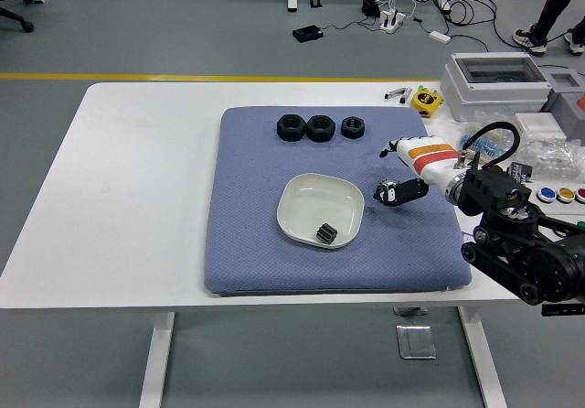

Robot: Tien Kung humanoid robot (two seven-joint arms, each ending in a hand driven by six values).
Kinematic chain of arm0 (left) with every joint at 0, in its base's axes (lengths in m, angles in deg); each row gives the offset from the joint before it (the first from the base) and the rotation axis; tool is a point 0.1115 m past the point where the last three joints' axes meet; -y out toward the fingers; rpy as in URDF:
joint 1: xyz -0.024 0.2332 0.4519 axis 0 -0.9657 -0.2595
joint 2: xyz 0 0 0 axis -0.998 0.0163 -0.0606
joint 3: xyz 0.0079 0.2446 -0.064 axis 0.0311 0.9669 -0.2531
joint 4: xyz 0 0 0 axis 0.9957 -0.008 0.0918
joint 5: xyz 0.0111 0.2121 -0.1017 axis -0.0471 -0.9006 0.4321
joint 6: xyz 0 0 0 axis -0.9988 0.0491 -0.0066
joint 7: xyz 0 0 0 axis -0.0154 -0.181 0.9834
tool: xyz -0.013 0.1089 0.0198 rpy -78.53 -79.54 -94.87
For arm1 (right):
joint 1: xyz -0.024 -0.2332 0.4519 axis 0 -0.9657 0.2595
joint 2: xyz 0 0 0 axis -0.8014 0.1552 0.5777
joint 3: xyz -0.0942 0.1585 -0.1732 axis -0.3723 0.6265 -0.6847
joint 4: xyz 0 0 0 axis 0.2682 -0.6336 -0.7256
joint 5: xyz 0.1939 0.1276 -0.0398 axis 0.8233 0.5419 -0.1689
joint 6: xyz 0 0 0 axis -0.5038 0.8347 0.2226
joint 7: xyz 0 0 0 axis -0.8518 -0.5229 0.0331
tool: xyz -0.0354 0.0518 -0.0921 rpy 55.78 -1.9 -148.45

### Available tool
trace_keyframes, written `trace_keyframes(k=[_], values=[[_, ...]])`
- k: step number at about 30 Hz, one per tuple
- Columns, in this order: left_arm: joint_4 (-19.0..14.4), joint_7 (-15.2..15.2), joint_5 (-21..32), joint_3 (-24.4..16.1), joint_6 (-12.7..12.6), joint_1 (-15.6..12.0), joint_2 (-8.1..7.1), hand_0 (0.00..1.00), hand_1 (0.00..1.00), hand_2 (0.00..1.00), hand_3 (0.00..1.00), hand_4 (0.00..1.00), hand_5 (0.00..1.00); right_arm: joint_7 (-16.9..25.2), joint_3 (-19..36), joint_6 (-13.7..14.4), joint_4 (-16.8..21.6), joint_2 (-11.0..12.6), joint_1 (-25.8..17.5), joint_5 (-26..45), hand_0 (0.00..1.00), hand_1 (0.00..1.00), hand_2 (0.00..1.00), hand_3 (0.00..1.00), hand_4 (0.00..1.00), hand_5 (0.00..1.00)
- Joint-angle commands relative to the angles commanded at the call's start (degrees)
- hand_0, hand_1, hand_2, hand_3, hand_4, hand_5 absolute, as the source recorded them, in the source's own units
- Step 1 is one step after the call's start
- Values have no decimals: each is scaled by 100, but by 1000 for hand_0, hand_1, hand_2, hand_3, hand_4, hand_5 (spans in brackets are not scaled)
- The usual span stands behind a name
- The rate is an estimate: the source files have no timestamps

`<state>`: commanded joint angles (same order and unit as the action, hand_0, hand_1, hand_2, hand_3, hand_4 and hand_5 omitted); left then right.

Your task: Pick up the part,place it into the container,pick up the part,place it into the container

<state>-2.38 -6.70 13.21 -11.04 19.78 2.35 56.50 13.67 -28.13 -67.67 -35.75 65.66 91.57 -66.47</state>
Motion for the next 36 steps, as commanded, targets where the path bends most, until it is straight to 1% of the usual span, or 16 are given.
trace_keyframes(k=[3, 7, 11, 16, 19, 20, 21, 25, 26, 31, 32, 36], values=[[-5, 58, -188, -120, -32, 17, 22, 618, 588, 669, 595, 583, 583, -3, -124, -80, -197, -116, 58, 31, 708, 729, 752, 707, 908, 478], [-6, 86, -285, -191, -53, 37, 42, 618, 588, 669, 595, 583, 583, 0, -261, -188, -419, -238, 130, 42, 708, 729, 752, 707, 908, 478], [-7, 104, -353, -258, -70, 56, 54, 618, 591, 672, 595, 580, 580, 9, -353, -237, -614, -279, 168, 86, 703, 726, 746, 697, 902, 482], [-6, 151, -513, -385, -97, 87, 66, 618, 592, 673, 594, 579, 582, 43, -452, -334, -720, -257, 175, 59, 695, 722, 744, 690, 898, 484], [-9, 136, -477, -355, -91, 80, 71, 618, 592, 673, 594, 579, 582, 41, -392, -329, -816, -300, 122, 131, 695, 722, 744, 690, 898, 484], [-12, 122, -435, -327, -85, 69, 73, 616, 591, 677, 594, 580, 584, 38, -383, -331, -842, -324, 107, 144, 670, 714, 740, 666, 886, 474], [-16, 108, -392, -297, -79, 58, 75, 616, 591, 677, 594, 580, 584, 38, -387, -339, -861, -347, 96, 155, 670, 714, 740, 666, 886, 474], [-20, 112, -408, -293, -74, 48, 78, 616, 591, 677, 594, 580, 584, 44, -430, -346, -898, -407, 87, 164, 670, 714, 740, 666, 886, 474], [-21, 115, -419, -297, -73, 49, 76, 616, 589, 677, 595, 577, 590, 47, -437, -344, -896, -411, 87, 167, 637, 701, 732, 620, 854, 450], [-20, 108, -411, -283, -63, 51, 70, 616, 589, 677, 595, 577, 590, 94, -451, -329, -865, -375, 70, 152, 637, 701, 732, 620, 854, 450], [-20, 104, -402, -278, -61, 52, 69, 616, 589, 677, 594, 575, 591, 98, -449, -318, -864, -365, 67, 143, 504, 636, 680, 562, 843, 448], [-18, 91, -365, -257, -54, 62, 67, 616, 589, 677, 594, 575, 591, 176, -431, -171, -859, -329, 48, 168, 504, 636, 680, 562, 843, 448]])
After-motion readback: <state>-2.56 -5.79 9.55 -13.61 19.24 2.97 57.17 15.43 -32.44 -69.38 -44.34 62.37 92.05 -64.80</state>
